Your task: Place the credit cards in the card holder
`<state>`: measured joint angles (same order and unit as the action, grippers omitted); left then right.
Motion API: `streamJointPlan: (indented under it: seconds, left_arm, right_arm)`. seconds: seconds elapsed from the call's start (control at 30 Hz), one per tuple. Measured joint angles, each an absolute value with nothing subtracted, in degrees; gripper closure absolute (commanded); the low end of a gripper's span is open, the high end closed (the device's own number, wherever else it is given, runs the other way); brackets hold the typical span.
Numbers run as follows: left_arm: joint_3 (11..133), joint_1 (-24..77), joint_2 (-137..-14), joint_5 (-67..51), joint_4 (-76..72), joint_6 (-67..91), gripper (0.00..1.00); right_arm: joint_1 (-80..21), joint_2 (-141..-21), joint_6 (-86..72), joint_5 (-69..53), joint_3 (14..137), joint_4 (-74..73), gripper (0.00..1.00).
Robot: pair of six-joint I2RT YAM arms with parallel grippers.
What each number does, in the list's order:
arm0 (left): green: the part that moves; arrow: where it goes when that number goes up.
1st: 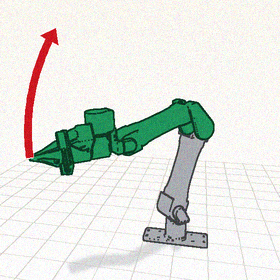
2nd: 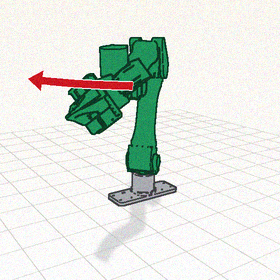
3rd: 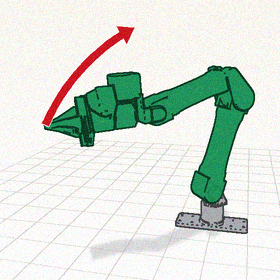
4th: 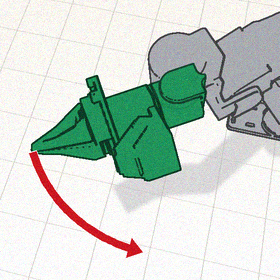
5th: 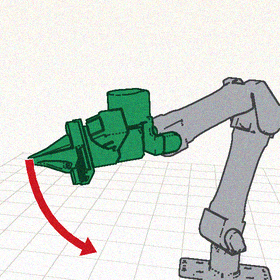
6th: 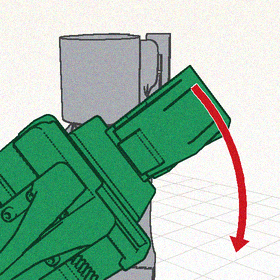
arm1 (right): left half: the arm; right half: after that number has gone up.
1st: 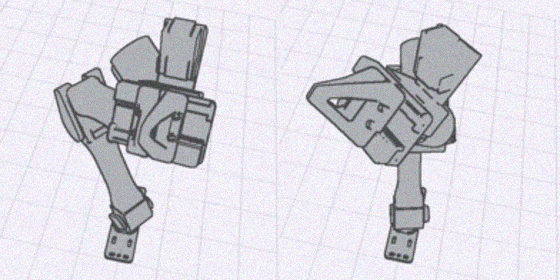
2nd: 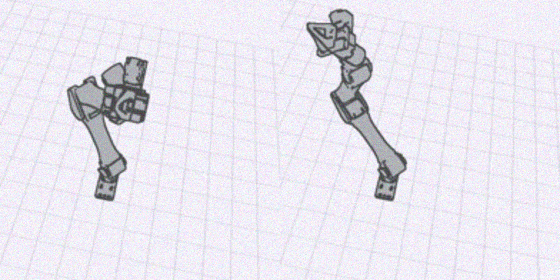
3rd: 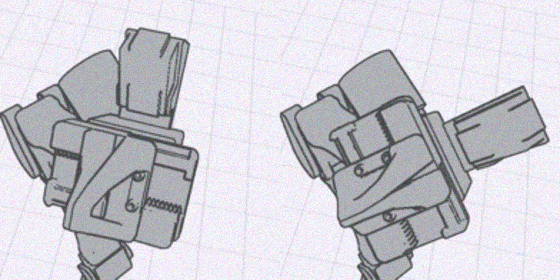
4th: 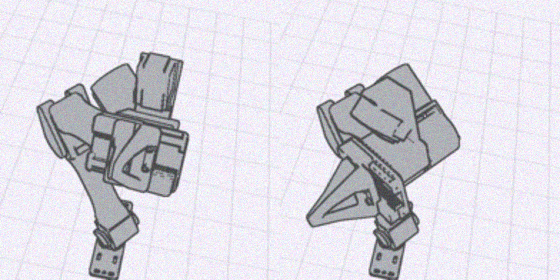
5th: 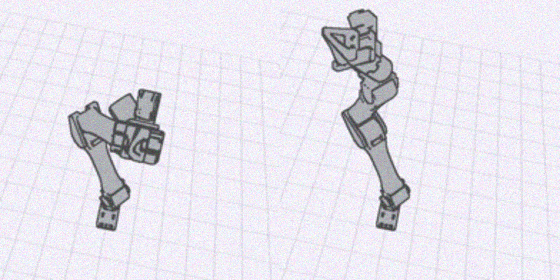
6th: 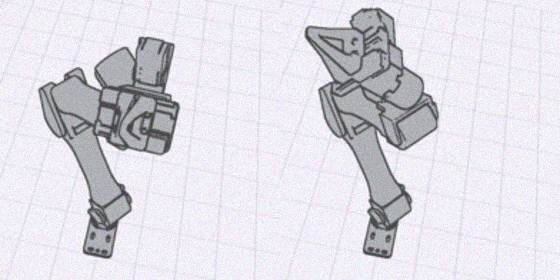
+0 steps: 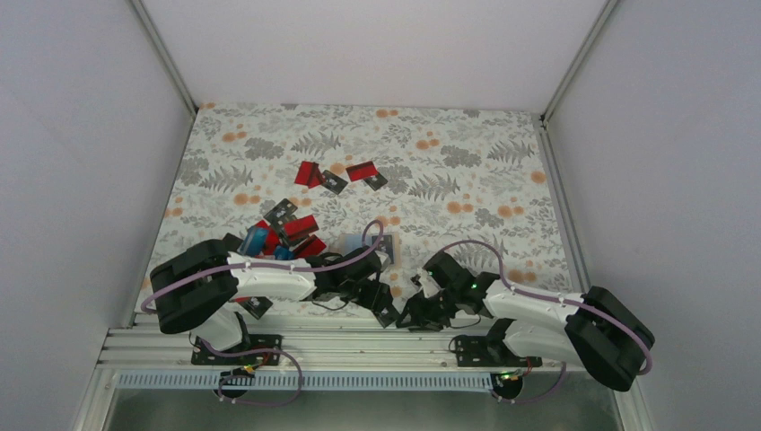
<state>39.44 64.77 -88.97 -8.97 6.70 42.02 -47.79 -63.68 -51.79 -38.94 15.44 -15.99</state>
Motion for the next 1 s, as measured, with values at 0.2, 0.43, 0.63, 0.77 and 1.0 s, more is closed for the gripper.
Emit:
streamJointPlan:
  seconds: [0.2, 0.43, 0.63, 0.77, 1.0]
  left_arm:
    - [39.64, 64.77, -88.9, -8.69, 7.42, 42.46, 0.38]
    - [39.44, 64.75, -88.9, -8.58, 7.25, 42.68, 0.41]
    - [38.5, 64.73, -88.86, -8.88, 5.28, 42.72, 0.44]
    - [38.0, 64.58, -88.86, -8.93, 4.16, 42.7, 0.46]
    - [37.58, 64.12, -88.86, -8.51, 3.22, 42.7, 0.47]
  right_arm:
    - [-49.23, -62.39, -61.41, -37.41, 12.21, -9.3, 0.55]
    - [-50.98, -66.83, -70.37, -35.48, 11.27, -0.67, 0.58]
    - [-52.64, -69.87, -76.62, -34.72, 10.83, 6.96, 0.62]
    - [-53.34, -70.65, -79.2, -33.82, 10.07, 10.79, 0.65]
    - [-53.74, -69.69, -81.01, -32.05, 9.87, 10.98, 0.72]
